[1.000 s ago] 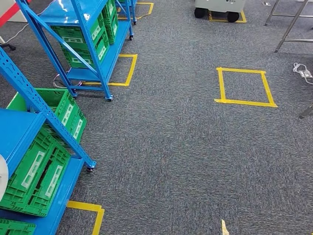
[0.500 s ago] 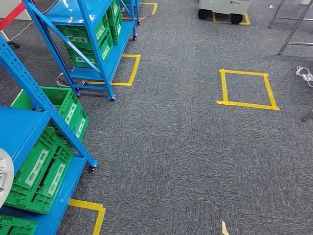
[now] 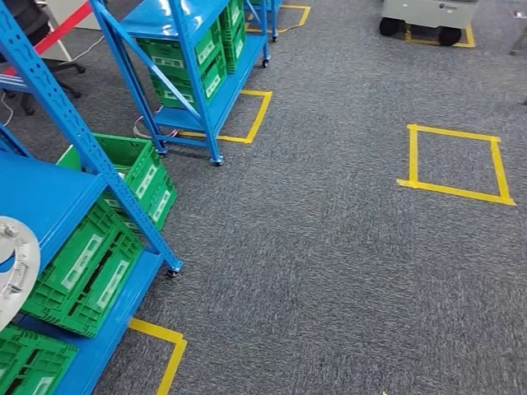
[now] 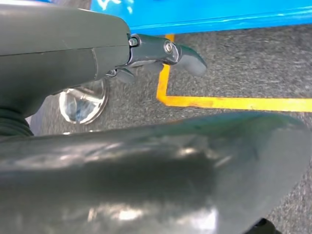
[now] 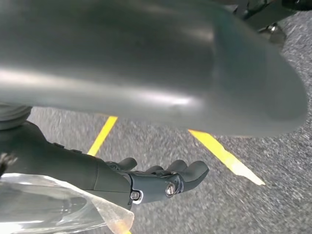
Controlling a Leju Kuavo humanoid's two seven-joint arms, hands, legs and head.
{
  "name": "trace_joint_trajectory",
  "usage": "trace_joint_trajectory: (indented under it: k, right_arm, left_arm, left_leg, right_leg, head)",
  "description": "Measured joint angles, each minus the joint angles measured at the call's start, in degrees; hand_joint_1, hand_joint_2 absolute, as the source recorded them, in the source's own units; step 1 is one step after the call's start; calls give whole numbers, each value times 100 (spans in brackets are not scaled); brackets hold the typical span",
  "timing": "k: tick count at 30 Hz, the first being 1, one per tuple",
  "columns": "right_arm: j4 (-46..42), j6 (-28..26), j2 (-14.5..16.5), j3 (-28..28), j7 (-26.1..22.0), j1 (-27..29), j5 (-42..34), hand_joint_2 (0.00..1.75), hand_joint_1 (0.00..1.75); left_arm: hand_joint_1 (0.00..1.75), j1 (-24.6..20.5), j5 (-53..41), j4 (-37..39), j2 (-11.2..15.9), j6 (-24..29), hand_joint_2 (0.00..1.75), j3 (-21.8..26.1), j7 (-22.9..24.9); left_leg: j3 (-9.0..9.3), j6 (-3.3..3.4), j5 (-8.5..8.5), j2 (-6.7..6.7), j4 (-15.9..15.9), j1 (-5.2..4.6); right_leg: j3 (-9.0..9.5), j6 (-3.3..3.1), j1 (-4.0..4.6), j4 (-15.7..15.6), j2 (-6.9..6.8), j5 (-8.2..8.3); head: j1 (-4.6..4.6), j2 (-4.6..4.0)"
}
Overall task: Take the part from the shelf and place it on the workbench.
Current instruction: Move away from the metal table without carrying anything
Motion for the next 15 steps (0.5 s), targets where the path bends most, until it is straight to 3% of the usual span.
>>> trace_joint_trajectory:
  k: [2, 3, 4, 5, 7, 9, 11, 12, 13, 15]
  right_arm:
    - [-1, 0, 0, -4, 3, 14, -1, 0, 0]
    - [-1, 0, 0, -6, 3, 16, -4, 0, 0]
    - [-1, 0, 0, -8, 1, 14, -9, 0, 0]
    - [-1, 0, 0, -10, -2, 12, -13, 0, 0]
    - [-2, 0, 1, -13, -8, 11, -18, 0, 0]
    - [-4, 0, 3, -16, -13, 7, -22, 0, 0]
    - [-8, 0, 4, -23, -17, -13, -23, 0, 0]
    - [-11, 0, 5, -31, -19, -24, -22, 0, 0]
    - [-15, 0, 5, -37, -21, -29, -21, 0, 0]
    - [-19, 0, 6, -45, -21, -25, -24, 0, 0]
  left_arm:
    - [0, -13, -7, 1, -1, 0, 0, -3, 1]
    - [0, -9, -7, 2, -2, 0, 0, -6, 1]
    - [0, -3, -6, 3, -3, 0, 0, -10, 2]
    - [0, 1, -5, 5, -3, 0, 0, -14, 2]
    - [0, -4, -5, 7, -2, 0, 0, -18, 2]
    - [0, -17, -6, 8, 0, 1, 0, -17, 1]
    - [0, -5, -6, 10, -1, 2, 0, -17, 0]
    - [0, 11, -5, 10, -3, 2, 0, -18, 0]
    - [0, 19, -5, 11, -5, 2, 0, -19, 1]
    - [0, 4, -4, 11, -13, 2, 0, -20, 1]
  left_leg:
    - [-333, 19, -281, 115, 716, -3]
    - [-401, 37, -283, 133, 873, -7]
    - [-356, 62, -172, 149, 796, -17]
    - [-214, 94, 12, 197, 523, -36]
    - [162, 167, 314, 487, -222, -113]
    - [333, 210, 369, 697, -606, -183]
    - [325, 239, 369, 594, -655, -197]
    - [332, 265, 392, 519, -689, -188]
    - [342, 298, 417, 447, -724, -175]
    - [349, 345, 451, 307, -767, -151]
  right_leg:
    - [-11, -35, 49, 0, -175, -22]
    - [-15, -53, 70, 0, -258, -38]
    - [-9, -69, 84, 0, -338, -58]
    - [8, -79, 92, 0, -412, -81]
    - [68, -71, 108, 4, -552, -134]
    - [106, -38, 127, 2, -684, -171]
    - [164, 6, 131, -20, -817, -190]
    - [181, 29, 121, -6, -759, -222]
    - [159, 53, 108, 82, -609, -291]
    - [-110, 86, 85, 607, -184, -558]
  head:
    - [3, 0]
    - [4, 0]
    - [4, 0]
    - [4, 0]
    - [2, 0]
    - [3, 0]
    - [2, 0]
    - [6, 0]
    - [14, 0]
    - [34, 0]
